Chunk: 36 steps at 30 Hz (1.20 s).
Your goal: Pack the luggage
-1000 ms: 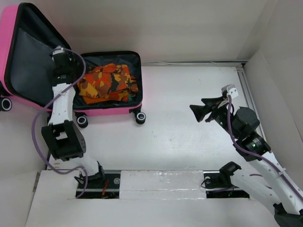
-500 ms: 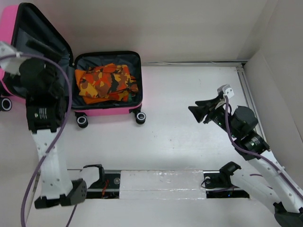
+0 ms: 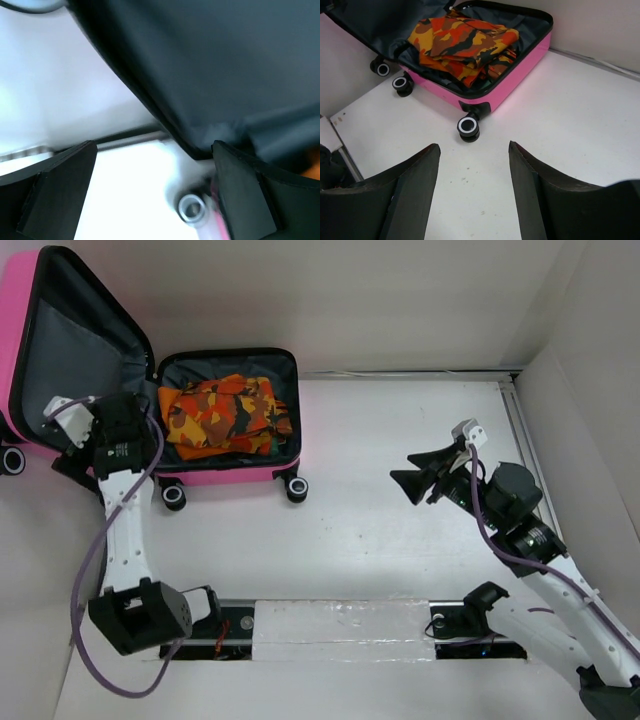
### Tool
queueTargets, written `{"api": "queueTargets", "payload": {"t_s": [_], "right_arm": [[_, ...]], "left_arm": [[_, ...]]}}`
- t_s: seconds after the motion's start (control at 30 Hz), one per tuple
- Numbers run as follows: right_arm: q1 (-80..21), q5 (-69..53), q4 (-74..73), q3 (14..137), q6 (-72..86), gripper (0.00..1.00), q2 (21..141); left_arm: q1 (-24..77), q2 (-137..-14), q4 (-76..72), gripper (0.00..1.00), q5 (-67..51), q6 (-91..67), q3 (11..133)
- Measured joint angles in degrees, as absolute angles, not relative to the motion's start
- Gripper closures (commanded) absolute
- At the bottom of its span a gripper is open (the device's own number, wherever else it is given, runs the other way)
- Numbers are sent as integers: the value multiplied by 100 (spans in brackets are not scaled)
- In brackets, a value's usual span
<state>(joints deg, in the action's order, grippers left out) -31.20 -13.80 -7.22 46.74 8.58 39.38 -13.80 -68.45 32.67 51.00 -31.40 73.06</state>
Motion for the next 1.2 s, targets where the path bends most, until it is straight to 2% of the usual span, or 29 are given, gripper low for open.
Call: {"api": "queueTargets", "payload": {"t_s": [0.17, 0.27, 0.37, 0.43, 0.53, 0.6, 0.73, 0.8, 1.0, 1.03, 1.07, 1.1, 1.17, 1.2], "right_arm": [[-3122, -1396, -716, 4674, 836, 37, 3922], [-3120, -1428, -703, 4674, 834, 37, 3946], [-3120, -1498, -694, 4674, 797, 37, 4034], [-3122, -1516, -696, 4674, 777, 37, 4104], [-3122, -1555, -692, 4674, 773, 37, 4171], [-3122, -1568, -690, 4674, 773, 37, 4195], [-3159, -1568, -681, 4674, 773, 37, 4202], [-3164, -1564, -681, 4674, 773, 37, 4209], [-3168, -1500, -681, 4674, 773, 37, 4305], [-3168, -1481, -679, 4674, 773, 36, 4327], [-3177, -1461, -681, 4674, 770, 36, 4346], [-3197, -1437, -679, 4674, 770, 36, 4366], [-3214, -1406, -670, 4674, 773, 36, 4429], [-3227, -1376, -663, 4674, 775, 36, 4469]], "left_arm": [[-2740, -7277, 3205, 4, 4834, -3148, 7347], [-2810, -7035, 2967, 6, 4501, -2954, 7236], [-2869, -6899, 2705, 16, 4294, -2827, 7249], [-2877, -6901, 2539, 30, 4187, -2755, 7314], [-2869, -7000, 2375, 67, 4032, -2676, 7516], [-2860, -7089, 2268, 100, 3896, -2617, 7675], [-2773, -7190, 2206, 100, 3765, -2613, 7872], [-2418, -7170, 2163, 100, 3964, -2587, 7891], [43, -6386, 1920, 100, 4788, -1984, 7338], [403, -6125, 1946, 98, 4633, -1981, 7131], [731, -5802, 1966, 83, 4379, -1942, 6840], [945, -5494, 1944, 63, 4036, -1931, 6567], [1166, -4877, 1671, 1, 2818, -2051, 5955], [1234, -4681, 1535, 0, 2167, -2154, 5752]]}}
